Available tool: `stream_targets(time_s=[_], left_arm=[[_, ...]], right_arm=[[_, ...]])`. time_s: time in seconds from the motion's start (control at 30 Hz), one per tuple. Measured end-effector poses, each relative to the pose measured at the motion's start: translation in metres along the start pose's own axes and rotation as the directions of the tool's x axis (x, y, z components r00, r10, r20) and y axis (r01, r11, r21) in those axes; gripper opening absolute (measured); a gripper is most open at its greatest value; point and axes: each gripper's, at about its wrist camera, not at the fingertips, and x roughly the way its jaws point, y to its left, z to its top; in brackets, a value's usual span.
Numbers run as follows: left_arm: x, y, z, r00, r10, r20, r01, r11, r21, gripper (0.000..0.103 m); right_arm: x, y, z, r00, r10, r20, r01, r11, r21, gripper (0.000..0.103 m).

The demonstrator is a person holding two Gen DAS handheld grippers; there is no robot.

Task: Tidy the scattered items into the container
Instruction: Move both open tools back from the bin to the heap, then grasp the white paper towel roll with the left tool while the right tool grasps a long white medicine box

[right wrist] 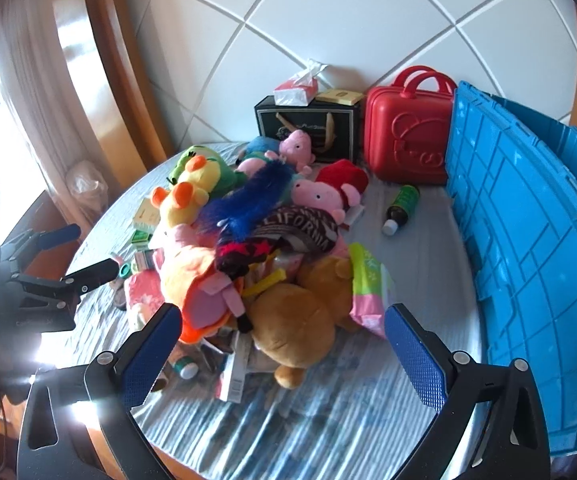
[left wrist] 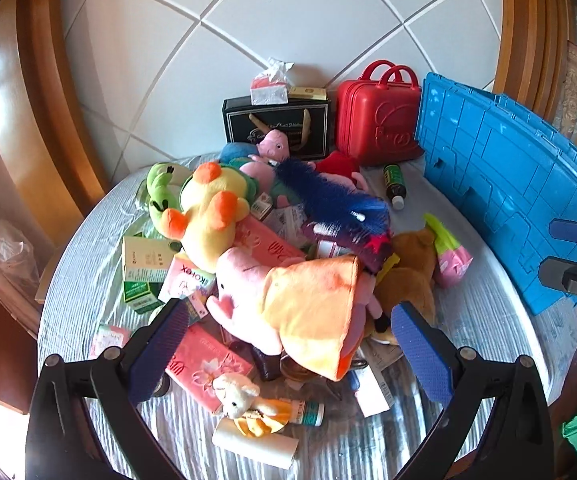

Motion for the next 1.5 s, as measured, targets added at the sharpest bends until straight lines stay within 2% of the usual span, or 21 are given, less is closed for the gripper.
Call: stream_targets(time_s=[0.17,0.3,0.47,0.63,0.87,1.03,1.1,1.17,1.27,1.3,1.4,1.5], left_arm=[[0.011,0.020,-0.034,0.998,-0.013,-0.067,0.009,0.998,-0.056,0.103],[0.022,0.032,-0.061,0.993,0.005,-0.120,-0.014,0.997,-0.078,0.098],[0.034,0.050,-0.098,0.981,0.025,-0.191,-0.049,0.992,-0.121,0.093],[0.052,0.067,-0.129,0.966,0.006,-0.257,-0.051,0.984,-0.171,0.090],[0.085,0.058,-0.154,0.945,-0.033,-0.326,-0.034,0.980,-0.197,0.089],[0.108,0.048,-0.165,0.932,-0.014,-0.361,-0.053,0.983,-0.175,0.086],[0.115,0.047,-0.165,0.934,-0.010,-0.358,-0.057,0.983,-0.175,0.086],[0.123,0.047,-0.166,0.925,0.018,-0.379,-0.085,0.983,-0.160,0.085],[0.134,0.056,-0.175,0.906,0.046,-0.420,-0.128,0.977,-0.170,0.082],[0.135,0.062,-0.178,0.903,0.051,-0.426,-0.140,0.974,-0.180,0.075],[0.135,0.077,-0.188,0.902,0.040,-0.431,-0.137,0.971,-0.197,0.066],[0.133,0.082,-0.193,0.908,0.028,-0.418,-0.104,0.982,-0.160,0.059]], right_arm=[[0.027,0.026,-0.023,0.998,0.003,-0.069,-0.005,1.000,-0.025,0.102],[0.046,0.043,-0.041,0.994,0.007,-0.112,-0.010,0.999,-0.030,0.102],[0.067,0.059,-0.063,0.986,0.010,-0.168,-0.017,0.999,-0.044,0.102],[0.085,0.069,-0.079,0.978,0.011,-0.206,-0.022,0.999,-0.049,0.102],[0.113,0.081,-0.101,0.967,0.012,-0.254,-0.028,0.998,-0.063,0.102],[0.132,0.084,-0.113,0.962,0.011,-0.273,-0.029,0.998,-0.061,0.102],[0.145,0.083,-0.117,0.956,0.003,-0.294,-0.021,0.998,-0.057,0.102],[0.158,0.081,-0.119,0.952,-0.006,-0.307,-0.008,0.999,-0.046,0.102],[0.172,0.079,-0.120,0.949,-0.019,-0.313,0.009,0.999,-0.033,0.099],[0.177,0.079,-0.120,0.948,-0.024,-0.316,0.014,0.999,-0.034,0.095],[0.188,0.079,-0.119,0.948,-0.037,-0.317,0.029,0.999,-0.030,0.084],[0.198,0.078,-0.117,0.947,-0.050,-0.319,0.044,0.999,-0.027,0.071]])
